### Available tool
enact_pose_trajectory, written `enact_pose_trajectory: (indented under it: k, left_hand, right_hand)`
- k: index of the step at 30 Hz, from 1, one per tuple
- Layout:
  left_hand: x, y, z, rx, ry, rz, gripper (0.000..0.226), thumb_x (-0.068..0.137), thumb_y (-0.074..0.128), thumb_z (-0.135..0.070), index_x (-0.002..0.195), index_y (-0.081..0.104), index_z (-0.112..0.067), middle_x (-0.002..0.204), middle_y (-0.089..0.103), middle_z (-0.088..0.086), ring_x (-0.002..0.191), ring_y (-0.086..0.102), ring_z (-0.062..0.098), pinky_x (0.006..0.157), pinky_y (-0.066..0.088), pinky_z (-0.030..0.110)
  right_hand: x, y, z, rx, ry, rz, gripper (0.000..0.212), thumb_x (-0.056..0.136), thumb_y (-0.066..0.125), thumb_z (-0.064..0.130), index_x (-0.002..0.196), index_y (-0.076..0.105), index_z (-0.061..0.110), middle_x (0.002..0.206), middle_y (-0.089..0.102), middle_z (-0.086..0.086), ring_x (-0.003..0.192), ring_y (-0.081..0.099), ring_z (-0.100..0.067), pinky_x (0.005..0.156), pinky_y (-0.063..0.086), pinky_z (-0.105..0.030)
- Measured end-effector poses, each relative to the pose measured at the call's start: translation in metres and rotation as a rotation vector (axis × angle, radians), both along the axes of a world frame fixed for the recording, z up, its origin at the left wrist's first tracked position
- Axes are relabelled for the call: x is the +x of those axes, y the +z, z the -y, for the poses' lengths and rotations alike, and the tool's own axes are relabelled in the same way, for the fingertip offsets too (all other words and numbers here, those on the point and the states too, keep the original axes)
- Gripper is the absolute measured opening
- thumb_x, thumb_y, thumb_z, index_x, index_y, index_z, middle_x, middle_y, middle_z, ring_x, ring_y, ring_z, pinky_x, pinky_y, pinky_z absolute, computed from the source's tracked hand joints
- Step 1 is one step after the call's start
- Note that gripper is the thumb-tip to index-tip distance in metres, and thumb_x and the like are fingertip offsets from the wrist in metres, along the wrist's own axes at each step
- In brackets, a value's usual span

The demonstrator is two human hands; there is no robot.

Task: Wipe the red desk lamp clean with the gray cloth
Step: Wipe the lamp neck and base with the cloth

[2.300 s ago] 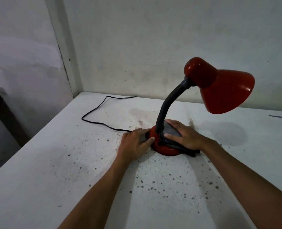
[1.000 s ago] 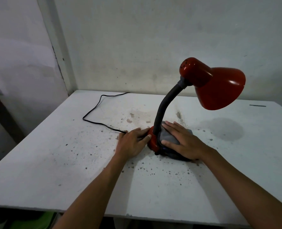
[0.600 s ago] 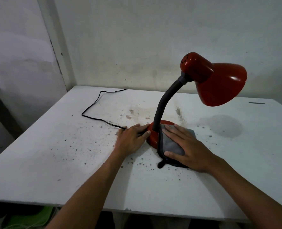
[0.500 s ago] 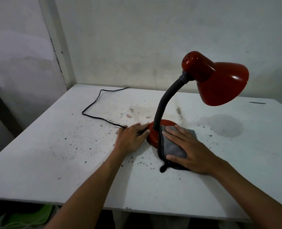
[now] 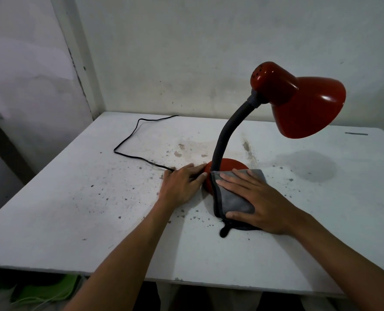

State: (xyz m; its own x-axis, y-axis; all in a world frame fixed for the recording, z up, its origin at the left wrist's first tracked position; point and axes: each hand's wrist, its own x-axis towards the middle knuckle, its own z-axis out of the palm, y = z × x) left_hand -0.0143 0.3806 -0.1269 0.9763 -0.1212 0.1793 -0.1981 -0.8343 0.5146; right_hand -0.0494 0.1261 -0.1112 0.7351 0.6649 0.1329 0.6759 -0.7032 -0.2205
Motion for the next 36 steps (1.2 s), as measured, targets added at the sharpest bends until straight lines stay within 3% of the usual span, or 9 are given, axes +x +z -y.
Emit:
enact_pose_trajectory:
  k: [6, 15, 22, 26, 30, 34, 36]
  left_hand:
    - [-0.001, 0.000, 0.001, 0.008, -0.002, -0.002, 0.051, 0.097, 0.029, -0.059, 0.146, 0.042, -0.046, 0.146, 0.054, -0.006, 0.142, 0.039, 0.014, 0.116, 0.020, 0.054]
    - [0.000, -0.001, 0.000, 0.033, 0.015, -0.008, 0.047, 0.100, 0.029, -0.053, 0.146, 0.039, -0.049, 0.153, 0.046, -0.002, 0.144, 0.036, 0.014, 0.118, 0.016, 0.049]
    - [0.001, -0.003, -0.001, 0.016, 0.002, -0.004, 0.051, 0.097, 0.029, -0.054, 0.147, 0.037, -0.049, 0.150, 0.049, -0.002, 0.147, 0.032, 0.011, 0.118, 0.016, 0.052]
    - [-0.002, 0.000, 0.001, 0.011, 0.002, -0.003, 0.048, 0.099, 0.031, -0.051, 0.147, 0.038, -0.049, 0.150, 0.050, -0.003, 0.146, 0.032, 0.011, 0.117, 0.017, 0.052]
    - [-0.004, 0.003, 0.001, 0.011, 0.002, -0.007, 0.048, 0.099, 0.031, -0.050, 0.147, 0.038, -0.049, 0.150, 0.050, -0.003, 0.146, 0.032, 0.011, 0.116, 0.018, 0.053]
    - [-0.006, 0.004, 0.002, 0.011, 0.003, -0.018, 0.049, 0.098, 0.027, -0.050, 0.146, 0.038, -0.050, 0.145, 0.055, -0.004, 0.140, 0.043, 0.017, 0.114, 0.021, 0.051]
    - [-0.007, 0.005, 0.001, 0.013, 0.005, -0.013, 0.047, 0.100, 0.030, -0.044, 0.146, 0.038, -0.049, 0.149, 0.051, -0.003, 0.142, 0.040, 0.015, 0.114, 0.019, 0.048]
  right_hand:
    - [0.002, 0.002, 0.022, 0.029, -0.006, -0.050, 0.081, 0.094, 0.050, 0.075, 0.159, 0.010, 0.051, 0.168, 0.006, 0.032, 0.157, -0.004, 0.000, 0.130, 0.015, -0.048]
    - [0.005, 0.004, -0.008, -0.008, 0.053, -0.001, 0.080, 0.095, 0.046, 0.075, 0.161, 0.010, 0.048, 0.168, 0.005, 0.031, 0.156, -0.007, 0.003, 0.131, 0.001, -0.039]
    - [0.005, 0.002, 0.033, 0.080, -0.031, -0.129, 0.079, 0.096, 0.057, 0.065, 0.159, 0.012, 0.052, 0.167, 0.007, 0.034, 0.157, -0.003, 0.002, 0.127, 0.022, -0.050]
    - [0.021, 0.003, 0.025, 0.115, -0.066, -0.171, 0.074, 0.097, 0.057, 0.062, 0.158, 0.016, 0.053, 0.165, 0.008, 0.037, 0.155, -0.005, 0.006, 0.127, 0.018, -0.048]
    - [0.051, 0.008, 0.010, 0.100, -0.085, -0.223, 0.072, 0.094, 0.045, 0.076, 0.156, 0.013, 0.059, 0.162, 0.006, 0.043, 0.154, -0.004, 0.008, 0.128, 0.016, -0.048]
    - [0.082, 0.013, -0.005, 0.036, -0.094, -0.223, 0.076, 0.091, 0.035, 0.086, 0.157, 0.015, 0.055, 0.168, 0.014, 0.030, 0.157, 0.011, -0.004, 0.126, 0.022, -0.052]
    - [0.085, 0.015, -0.010, 0.021, -0.112, -0.225, 0.077, 0.091, 0.034, 0.086, 0.158, 0.015, 0.053, 0.168, 0.015, 0.028, 0.157, 0.013, -0.006, 0.126, 0.023, -0.052]
